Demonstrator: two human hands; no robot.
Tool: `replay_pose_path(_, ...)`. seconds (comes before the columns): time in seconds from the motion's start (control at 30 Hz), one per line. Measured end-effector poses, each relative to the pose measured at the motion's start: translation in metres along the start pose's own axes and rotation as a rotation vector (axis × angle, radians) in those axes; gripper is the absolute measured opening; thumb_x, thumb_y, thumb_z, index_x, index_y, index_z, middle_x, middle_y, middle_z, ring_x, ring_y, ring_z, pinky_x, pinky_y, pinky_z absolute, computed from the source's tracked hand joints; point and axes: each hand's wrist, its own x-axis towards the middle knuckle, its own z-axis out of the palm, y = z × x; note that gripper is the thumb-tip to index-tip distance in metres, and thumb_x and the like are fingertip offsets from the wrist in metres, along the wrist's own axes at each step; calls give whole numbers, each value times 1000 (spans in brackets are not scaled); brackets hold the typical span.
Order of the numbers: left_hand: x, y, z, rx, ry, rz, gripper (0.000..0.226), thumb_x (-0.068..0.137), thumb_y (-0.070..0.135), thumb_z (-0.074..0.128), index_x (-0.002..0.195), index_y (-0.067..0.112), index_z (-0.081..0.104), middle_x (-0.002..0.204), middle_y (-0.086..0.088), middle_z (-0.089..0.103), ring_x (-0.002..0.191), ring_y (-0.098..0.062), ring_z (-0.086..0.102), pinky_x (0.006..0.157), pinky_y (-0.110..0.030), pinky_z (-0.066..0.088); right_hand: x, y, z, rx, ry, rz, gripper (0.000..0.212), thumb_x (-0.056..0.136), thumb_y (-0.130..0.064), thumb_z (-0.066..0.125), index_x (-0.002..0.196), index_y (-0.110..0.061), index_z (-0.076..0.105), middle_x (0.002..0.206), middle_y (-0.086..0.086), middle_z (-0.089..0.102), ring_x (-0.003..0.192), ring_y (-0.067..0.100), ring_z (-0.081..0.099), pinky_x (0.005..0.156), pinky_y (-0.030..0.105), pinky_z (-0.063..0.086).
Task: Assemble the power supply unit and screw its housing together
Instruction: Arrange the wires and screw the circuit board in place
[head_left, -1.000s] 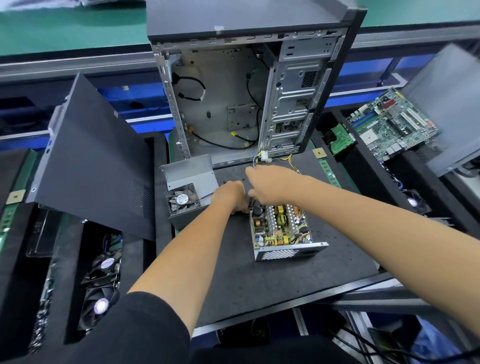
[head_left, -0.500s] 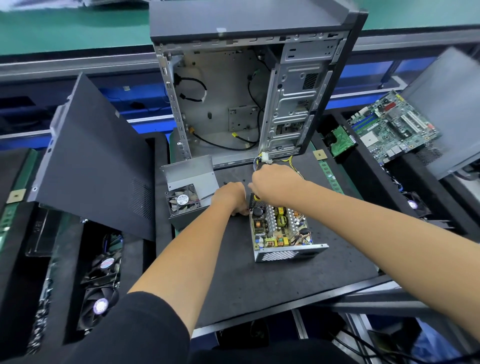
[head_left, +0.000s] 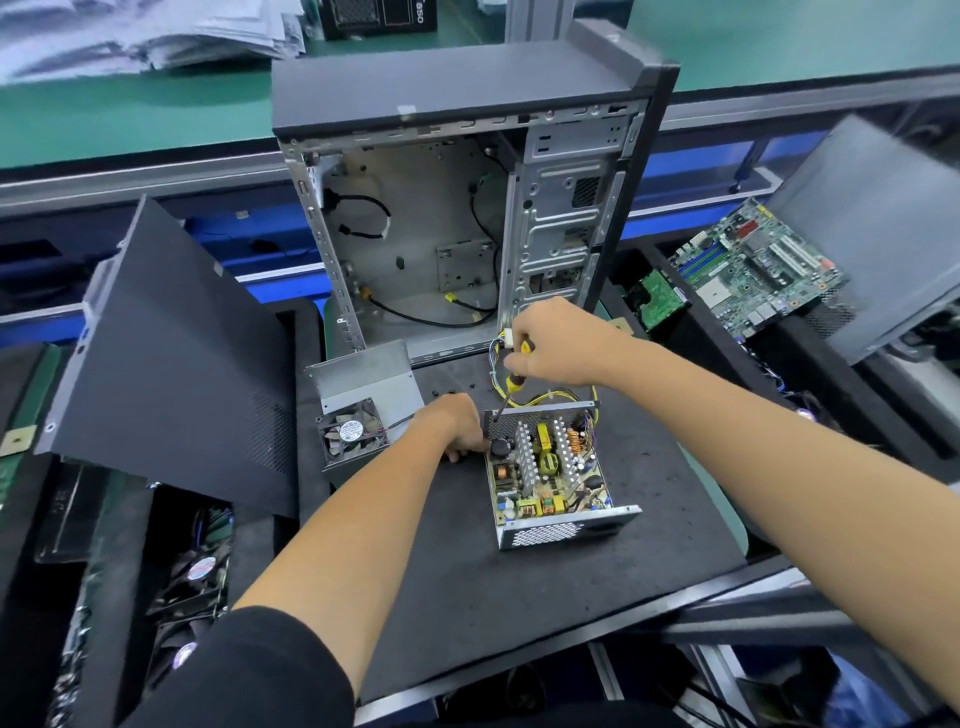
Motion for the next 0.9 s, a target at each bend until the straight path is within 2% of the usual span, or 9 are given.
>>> replay_pose_path(0.1, -1, 2, -1, -20, -27, 15, 20, 86, 22, 65, 73, 7, 65, 78, -8, 72, 55, -17, 66, 79, -35, 59, -2, 0, 3, -18, -21, 8, 27, 86, -27, 61, 91, 0, 64, 79, 10, 57, 56, 14, 40, 49, 28, 32)
replay_pose_path(0.17, -3, 5, 0, 46, -19, 23, 18, 88, 19, 61, 75, 6, 64, 79, -11, 73, 59, -20, 69, 78, -36, 59, -2, 1, 3, -17, -24, 17, 27, 85, -26, 61, 90, 0, 64, 78, 14, 58, 57, 19, 42, 50, 29, 34)
replay_pose_path(0.27, -9, 8, 4, 213, 65, 52, 12, 87, 17, 53, 83, 7, 58, 79, -6, 67, 78, -25, 70, 76, -35, 56, -1, 2, 2, -17, -26, 6, 24, 84, -26, 61, 89, -3, 65, 81, 15, 62, 58, 20, 45, 49, 29, 35)
replay_pose_path(0.37, -10, 5, 6, 297, 177, 111, 24, 87, 30, 53, 101, 11, 57, 104, -8, 62, 98, -31, 61, 74, -34, 46, -1, -1, 2, -24, -36, -13, 20, 85, -25, 61, 86, -5, 63, 73, 10, 58, 53, 14, 42, 46, 28, 33)
replay_pose_path(0.43, -10, 3, 7, 292, 201, 136, 25, 86, 34, 54, 98, 13, 58, 109, -10, 63, 99, -32, 61, 75, -35, 45, 0, -2, 3, -28, -46, -23, 16, 86, -25, 61, 84, -9, 61, 66, 5, 54, 52, 12, 43, 47, 28, 34)
replay_pose_path(0.53, -10, 3, 8, 275, 197, 121, 24, 85, 35, 55, 94, 13, 58, 107, -11, 65, 99, -33, 61, 78, -36, 47, 0, -2, 6, -31, -52, -24, 15, 85, -25, 61, 81, -10, 60, 61, 1, 50, 60, 16, 49, 48, 27, 35)
replay_pose_path(0.73, -10, 5, 4, 183, 149, 61, 28, 82, 31, 58, 62, 15, 46, 83, -10, 66, 90, -30, 64, 80, -39, 54, 3, 1, 12, -41, -84, -25, 15, 85, -27, 60, 81, -12, 62, 73, 8, 67, 64, 19, 59, 48, 26, 36)
replay_pose_path(0.8, -10, 6, 3, 161, 142, 54, 29, 81, 31, 60, 61, 15, 47, 69, -4, 57, 87, -29, 65, 78, -38, 54, 3, 1, 13, -39, -90, -33, 14, 84, -26, 60, 81, -13, 61, 75, 9, 67, 70, 21, 62, 49, 26, 37)
replay_pose_path(0.9, -9, 7, -3, 188, 96, 72, 24, 79, 28, 65, 69, 10, 53, 78, -7, 64, 83, -27, 65, 78, -37, 55, 4, 2, 11, -15, -55, -23, 15, 84, -27, 62, 82, -12, 63, 76, 11, 65, 68, 22, 58, 51, 28, 40)
